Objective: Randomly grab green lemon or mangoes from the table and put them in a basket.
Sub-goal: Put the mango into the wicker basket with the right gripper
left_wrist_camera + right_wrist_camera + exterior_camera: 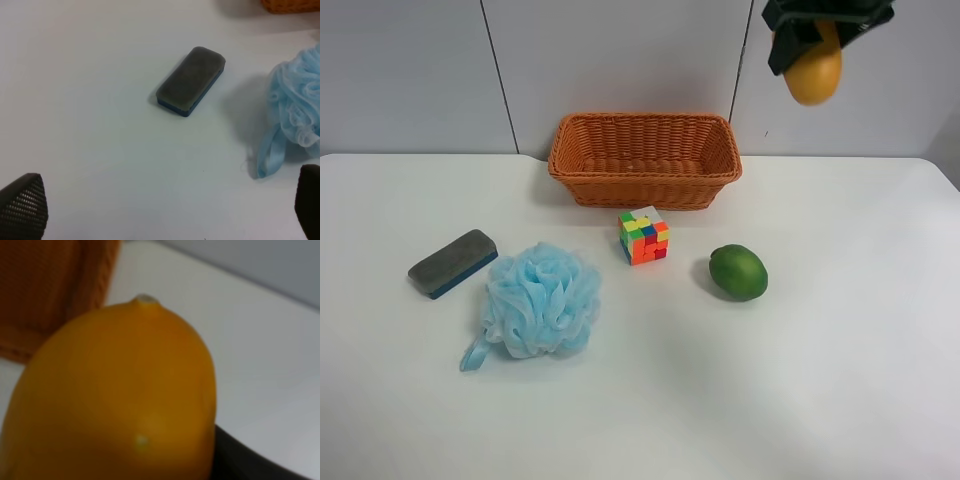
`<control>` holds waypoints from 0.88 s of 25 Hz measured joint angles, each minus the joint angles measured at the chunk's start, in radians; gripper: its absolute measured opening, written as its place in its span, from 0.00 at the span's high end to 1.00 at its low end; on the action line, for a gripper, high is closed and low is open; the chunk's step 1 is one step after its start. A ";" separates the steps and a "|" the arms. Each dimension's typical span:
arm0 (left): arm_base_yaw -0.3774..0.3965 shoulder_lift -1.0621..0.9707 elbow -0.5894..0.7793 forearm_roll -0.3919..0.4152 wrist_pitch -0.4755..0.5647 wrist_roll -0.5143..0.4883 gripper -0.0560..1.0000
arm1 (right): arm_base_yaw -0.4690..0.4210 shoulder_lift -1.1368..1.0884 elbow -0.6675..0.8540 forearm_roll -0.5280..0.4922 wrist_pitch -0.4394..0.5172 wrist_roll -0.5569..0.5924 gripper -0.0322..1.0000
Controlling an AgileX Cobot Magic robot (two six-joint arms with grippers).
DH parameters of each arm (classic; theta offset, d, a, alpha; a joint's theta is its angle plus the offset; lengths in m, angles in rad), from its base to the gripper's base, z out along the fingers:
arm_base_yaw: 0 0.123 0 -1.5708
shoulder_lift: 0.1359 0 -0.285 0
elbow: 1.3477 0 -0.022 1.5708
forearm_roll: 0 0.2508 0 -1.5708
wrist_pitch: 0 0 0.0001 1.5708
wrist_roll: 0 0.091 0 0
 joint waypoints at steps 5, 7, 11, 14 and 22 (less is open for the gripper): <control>0.000 0.000 0.000 0.000 0.000 0.000 0.01 | 0.050 0.106 -0.109 0.002 -0.076 0.011 0.37; 0.000 0.000 0.000 0.000 0.000 0.000 0.01 | 0.064 0.170 -0.138 0.002 -0.130 0.014 0.37; 0.000 0.000 0.000 0.000 0.000 0.000 0.01 | 0.089 0.286 -0.163 0.004 -0.269 0.014 0.37; 0.000 0.000 0.000 0.000 0.000 0.000 0.01 | 0.107 0.361 -0.163 0.005 -0.365 0.014 0.37; 0.000 0.000 0.000 0.000 0.000 0.000 0.01 | 0.116 0.521 -0.164 0.006 -0.518 0.014 0.37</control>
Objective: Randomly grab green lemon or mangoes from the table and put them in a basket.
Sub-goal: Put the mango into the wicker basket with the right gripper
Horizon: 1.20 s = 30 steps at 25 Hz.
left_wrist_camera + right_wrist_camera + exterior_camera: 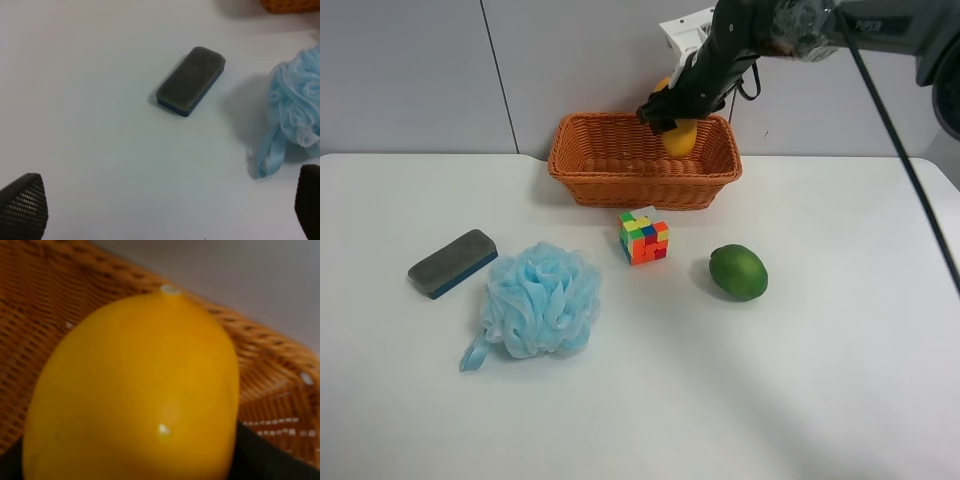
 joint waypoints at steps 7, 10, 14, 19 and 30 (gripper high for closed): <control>0.000 0.000 0.000 0.000 0.000 0.000 0.01 | 0.000 0.063 0.001 0.001 -0.014 0.000 0.37; 0.000 0.000 0.000 0.000 0.000 0.000 0.01 | 0.000 0.065 0.001 0.001 -0.014 0.000 0.37; 0.000 0.000 0.000 0.000 0.000 0.000 0.01 | 0.000 0.065 0.001 0.001 -0.014 0.001 0.21; 0.000 0.000 0.000 0.000 0.000 0.000 0.01 | 0.000 0.065 0.000 0.003 0.008 0.003 0.03; 0.000 0.000 0.000 0.000 0.000 0.000 0.01 | 0.000 -0.091 0.000 0.002 0.153 0.018 0.01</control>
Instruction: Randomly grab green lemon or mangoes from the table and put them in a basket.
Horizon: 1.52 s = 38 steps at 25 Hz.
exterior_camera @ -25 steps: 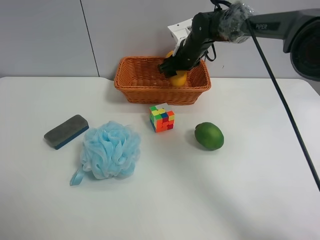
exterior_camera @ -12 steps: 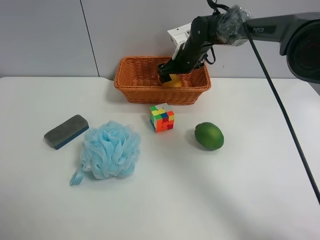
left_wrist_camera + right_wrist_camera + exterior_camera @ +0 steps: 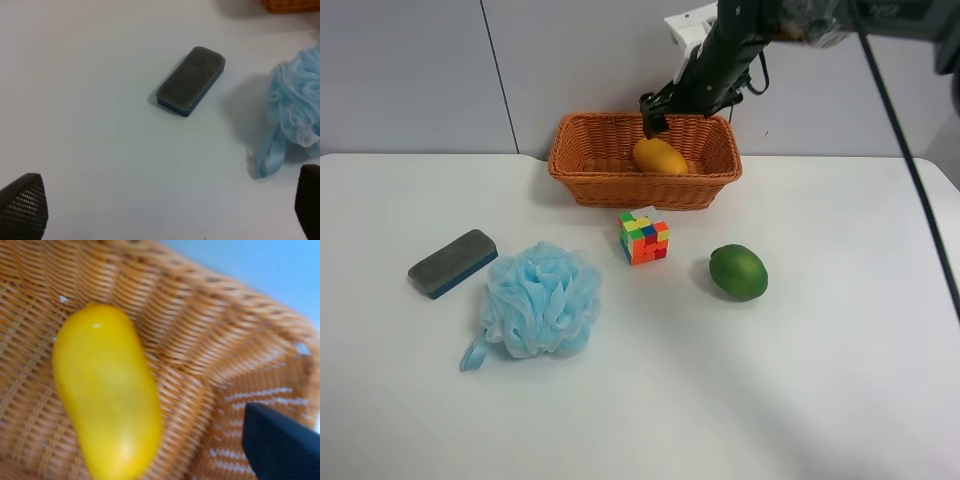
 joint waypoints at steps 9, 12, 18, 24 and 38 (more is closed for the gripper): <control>0.000 0.000 0.000 0.000 0.000 0.000 0.01 | 0.000 -0.320 0.000 -0.003 0.429 0.012 0.01; 0.000 0.000 0.000 0.000 0.000 0.000 0.01 | 0.000 -0.419 0.000 -0.007 0.486 0.012 0.01; 0.000 0.000 0.000 0.000 0.000 0.000 0.01 | 0.000 -0.609 0.094 -0.014 0.493 0.017 0.01; 0.000 0.000 0.000 0.000 0.000 0.000 0.01 | 0.000 -0.875 0.371 -0.014 0.501 0.018 0.01; 0.000 0.000 0.000 0.000 0.000 0.000 0.01 | 0.000 -1.501 1.104 -0.014 0.505 0.108 0.01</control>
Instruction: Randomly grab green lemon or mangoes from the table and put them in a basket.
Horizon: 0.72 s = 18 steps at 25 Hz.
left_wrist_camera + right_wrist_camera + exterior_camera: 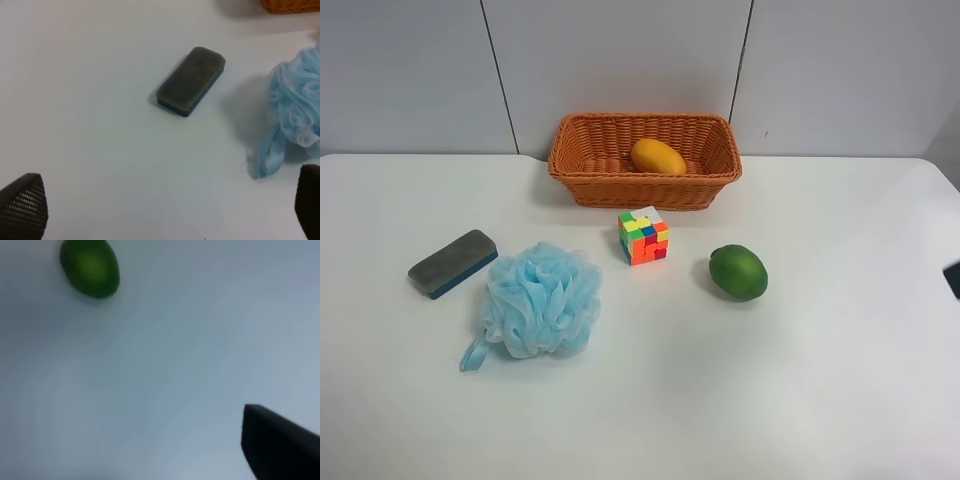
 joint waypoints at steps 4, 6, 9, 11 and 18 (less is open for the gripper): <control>0.000 0.000 0.000 0.000 0.000 0.000 0.01 | 0.000 -0.171 0.169 0.000 -0.009 0.036 0.01; 0.000 0.000 0.000 0.000 0.000 0.000 0.01 | 0.000 -0.263 0.237 0.000 -0.041 0.038 0.01; 0.000 0.000 0.000 0.000 0.000 0.000 0.01 | 0.000 -0.378 0.305 0.000 -0.093 0.043 0.01; 0.000 0.000 0.000 0.000 0.000 0.000 0.01 | 0.000 -0.436 0.328 0.001 -0.130 0.043 0.01; 0.000 0.000 0.000 0.000 0.000 0.000 0.01 | 0.000 -0.493 0.343 0.001 -0.156 0.042 0.01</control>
